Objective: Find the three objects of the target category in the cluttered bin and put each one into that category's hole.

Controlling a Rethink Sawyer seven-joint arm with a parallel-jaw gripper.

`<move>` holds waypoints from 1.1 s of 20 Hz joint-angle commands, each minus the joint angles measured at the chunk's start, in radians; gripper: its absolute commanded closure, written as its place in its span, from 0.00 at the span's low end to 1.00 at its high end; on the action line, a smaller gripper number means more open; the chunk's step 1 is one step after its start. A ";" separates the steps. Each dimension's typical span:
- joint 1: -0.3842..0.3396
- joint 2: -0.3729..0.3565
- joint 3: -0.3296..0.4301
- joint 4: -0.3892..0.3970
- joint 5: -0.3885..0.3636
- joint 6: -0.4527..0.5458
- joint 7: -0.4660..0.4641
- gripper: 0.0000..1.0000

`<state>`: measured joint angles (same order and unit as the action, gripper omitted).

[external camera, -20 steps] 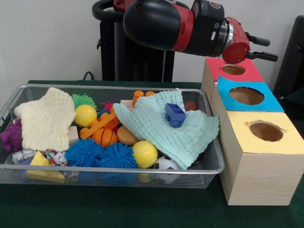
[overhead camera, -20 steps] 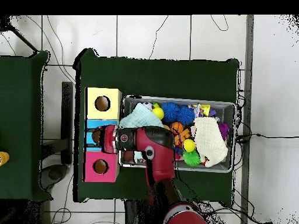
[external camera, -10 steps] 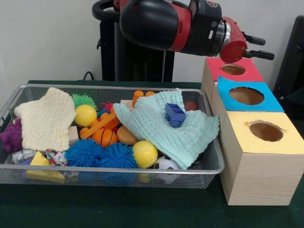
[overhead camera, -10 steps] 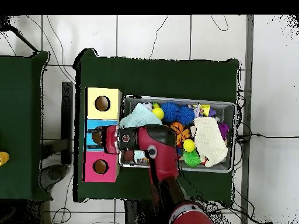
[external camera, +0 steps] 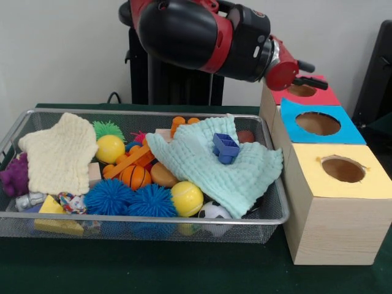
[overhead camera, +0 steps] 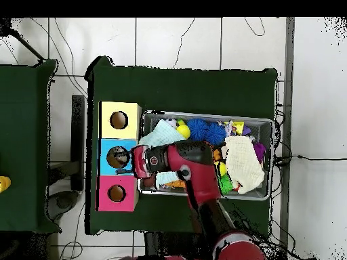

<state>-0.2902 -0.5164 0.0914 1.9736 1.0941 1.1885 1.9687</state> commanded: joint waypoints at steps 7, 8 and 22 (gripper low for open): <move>-0.100 0.061 -0.035 -0.249 -0.324 -0.259 -0.029 0.00; -0.104 0.057 -0.038 -0.256 -0.347 -0.264 -0.021 0.00; -0.109 0.025 -0.104 -0.342 -0.595 -0.374 0.029 0.00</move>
<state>-0.3892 -0.4942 -0.0002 1.7394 0.5842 0.9745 1.9687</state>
